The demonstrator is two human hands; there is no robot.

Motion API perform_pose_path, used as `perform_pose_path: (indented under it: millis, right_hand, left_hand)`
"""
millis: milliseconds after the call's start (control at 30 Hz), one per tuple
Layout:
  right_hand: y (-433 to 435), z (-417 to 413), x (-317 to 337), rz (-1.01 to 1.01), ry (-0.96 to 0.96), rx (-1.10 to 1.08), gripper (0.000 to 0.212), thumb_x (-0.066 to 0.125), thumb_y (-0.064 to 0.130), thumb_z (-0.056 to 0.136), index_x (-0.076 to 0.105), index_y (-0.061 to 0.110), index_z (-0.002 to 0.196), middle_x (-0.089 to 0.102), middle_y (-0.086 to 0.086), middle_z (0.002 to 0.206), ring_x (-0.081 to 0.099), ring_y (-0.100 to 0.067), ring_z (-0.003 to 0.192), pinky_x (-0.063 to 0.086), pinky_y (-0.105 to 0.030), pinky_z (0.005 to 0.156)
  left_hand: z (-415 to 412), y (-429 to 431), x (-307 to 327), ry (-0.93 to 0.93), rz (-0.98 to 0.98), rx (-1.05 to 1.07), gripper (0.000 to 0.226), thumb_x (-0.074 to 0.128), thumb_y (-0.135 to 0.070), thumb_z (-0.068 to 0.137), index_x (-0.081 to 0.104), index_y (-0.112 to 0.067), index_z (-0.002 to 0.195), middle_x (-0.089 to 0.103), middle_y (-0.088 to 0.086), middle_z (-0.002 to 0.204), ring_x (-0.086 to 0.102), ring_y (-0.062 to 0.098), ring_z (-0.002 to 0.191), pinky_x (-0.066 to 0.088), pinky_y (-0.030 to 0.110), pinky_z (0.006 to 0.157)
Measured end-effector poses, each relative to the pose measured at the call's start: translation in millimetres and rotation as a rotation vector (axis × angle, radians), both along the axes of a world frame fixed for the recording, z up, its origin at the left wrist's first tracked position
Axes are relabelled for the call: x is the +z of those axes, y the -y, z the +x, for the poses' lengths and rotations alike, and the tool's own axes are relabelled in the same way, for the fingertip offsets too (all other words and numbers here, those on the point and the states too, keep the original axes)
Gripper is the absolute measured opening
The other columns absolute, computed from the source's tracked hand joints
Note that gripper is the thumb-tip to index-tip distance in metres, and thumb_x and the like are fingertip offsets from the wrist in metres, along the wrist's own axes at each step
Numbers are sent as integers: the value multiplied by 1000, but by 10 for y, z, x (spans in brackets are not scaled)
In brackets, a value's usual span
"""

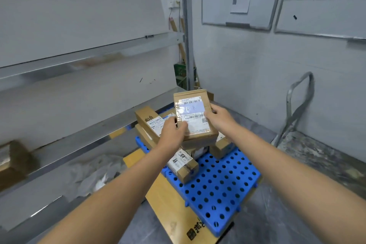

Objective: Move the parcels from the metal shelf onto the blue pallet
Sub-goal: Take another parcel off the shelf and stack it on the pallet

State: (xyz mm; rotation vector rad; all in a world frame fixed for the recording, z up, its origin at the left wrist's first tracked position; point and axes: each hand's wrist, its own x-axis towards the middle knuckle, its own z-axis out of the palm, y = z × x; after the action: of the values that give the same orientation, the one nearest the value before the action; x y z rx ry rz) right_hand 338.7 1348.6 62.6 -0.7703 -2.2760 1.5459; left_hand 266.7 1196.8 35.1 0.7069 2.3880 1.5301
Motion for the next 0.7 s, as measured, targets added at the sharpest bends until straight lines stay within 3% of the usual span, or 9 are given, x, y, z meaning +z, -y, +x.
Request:
perform_pose_path:
  millis: [67,233,267,400,533,600,700]
  right_hand:
    - [-90,-199,-21,-11,6,15,31,47,20,96,57,40,119,63,20,93,62,1,80,47,-14,52]
    - [-314,-818,-57,-4,66,41,35,47,25,98,54,38,129,64,11,103,66,-12,93,57,-34,79]
    - [-362,-987,-71,8,84,57,36,47,25,98,53,38,130,64,11,104,66,-13,94,57,-36,81]
    - [-486,-1442,-95,93,123,93,35,46,29,95,56,38,127,65,9,115,63,-16,101,52,-41,90]
    - [-581,-1838,-161,88,130,148,21,46,33,95,56,40,113,62,14,100,62,-5,87,52,-32,78]
    - [-638,-2001,-190,83,130,172,22,46,34,94,56,39,113,62,19,92,61,1,83,50,-28,69]
    - [-749,-2203,-257,98,134,207,22,46,33,90,56,43,108,63,18,94,61,-1,86,51,-32,75]
  left_hand:
    - [-175,-98,-75,23,23,14,11,48,-29,97,45,-30,108,54,-19,93,54,-2,84,41,18,62]
    - [-698,-317,-167,60,1,75,34,47,-32,97,49,-19,129,54,-1,124,55,13,106,50,33,88]
    - [-813,-353,-185,70,-4,101,32,48,-32,96,50,-20,126,53,1,126,54,14,108,49,34,89]
    - [-1144,-426,-184,55,1,138,4,50,-27,94,51,-26,91,54,2,111,54,15,96,43,28,72]
    - [-1522,-471,-144,61,-55,194,14,54,-25,88,55,-20,75,45,-2,95,44,16,91,33,29,66]
    - [-1643,-507,-170,58,-62,217,17,54,-25,88,57,-18,72,43,-4,92,42,16,98,32,29,69]
    - [-1779,-601,-247,87,-91,248,19,55,-24,88,58,-17,71,40,-6,89,44,21,102,33,30,74]
